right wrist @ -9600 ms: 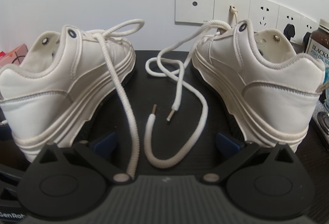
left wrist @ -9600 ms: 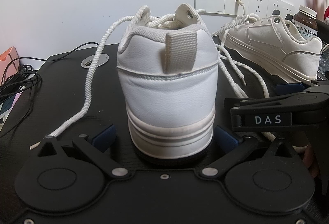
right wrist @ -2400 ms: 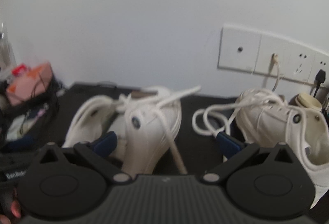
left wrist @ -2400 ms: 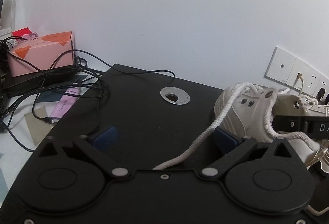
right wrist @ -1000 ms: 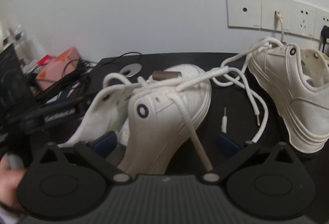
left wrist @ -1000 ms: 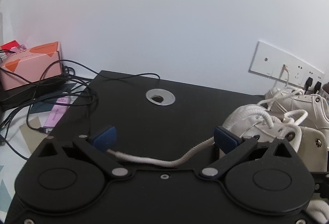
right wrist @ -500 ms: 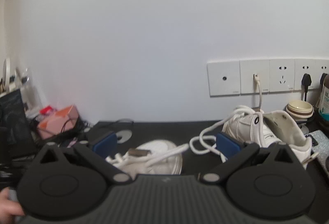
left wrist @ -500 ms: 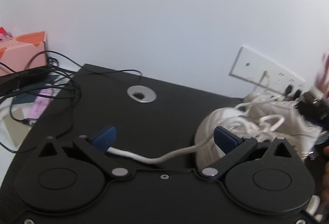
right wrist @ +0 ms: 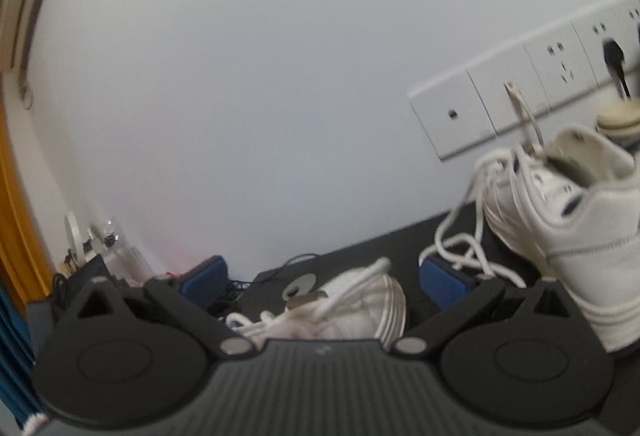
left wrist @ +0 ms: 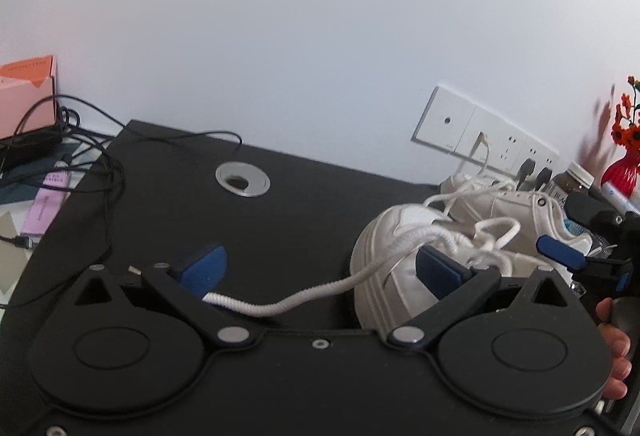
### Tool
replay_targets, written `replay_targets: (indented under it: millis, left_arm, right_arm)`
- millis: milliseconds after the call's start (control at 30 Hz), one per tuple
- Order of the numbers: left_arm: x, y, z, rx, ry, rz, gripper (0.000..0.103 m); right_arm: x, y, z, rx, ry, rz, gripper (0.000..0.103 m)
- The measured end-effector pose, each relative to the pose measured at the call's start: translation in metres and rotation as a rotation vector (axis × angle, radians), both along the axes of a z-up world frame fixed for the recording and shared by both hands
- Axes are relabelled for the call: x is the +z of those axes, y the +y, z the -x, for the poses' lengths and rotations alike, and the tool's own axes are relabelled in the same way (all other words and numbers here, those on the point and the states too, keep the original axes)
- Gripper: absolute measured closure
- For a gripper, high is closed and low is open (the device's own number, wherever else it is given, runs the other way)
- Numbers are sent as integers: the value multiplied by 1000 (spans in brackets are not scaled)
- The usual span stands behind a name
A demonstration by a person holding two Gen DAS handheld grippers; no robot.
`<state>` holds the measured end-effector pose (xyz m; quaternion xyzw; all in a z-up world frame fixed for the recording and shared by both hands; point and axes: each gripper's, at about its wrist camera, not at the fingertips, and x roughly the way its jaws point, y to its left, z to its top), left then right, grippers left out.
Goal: Lace up shoes with both hands
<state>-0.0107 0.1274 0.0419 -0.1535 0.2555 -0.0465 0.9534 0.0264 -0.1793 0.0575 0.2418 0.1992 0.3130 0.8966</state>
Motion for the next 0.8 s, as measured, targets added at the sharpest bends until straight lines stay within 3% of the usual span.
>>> replay_targets:
  millis: [300,600,800]
  left_arm:
    - [-2,-5,-1,5,17,-79,0]
    - [-6,-1,-3,33,20,-72,0]
    - [-3,8,0,1,-27,38,0]
  right_arm:
    - [-5,-2,2,-35,21,-15,1]
    - [-13,-7,-5,-77,80,-23,1]
    - [-14,-7,-7,-78,87,-22,1]
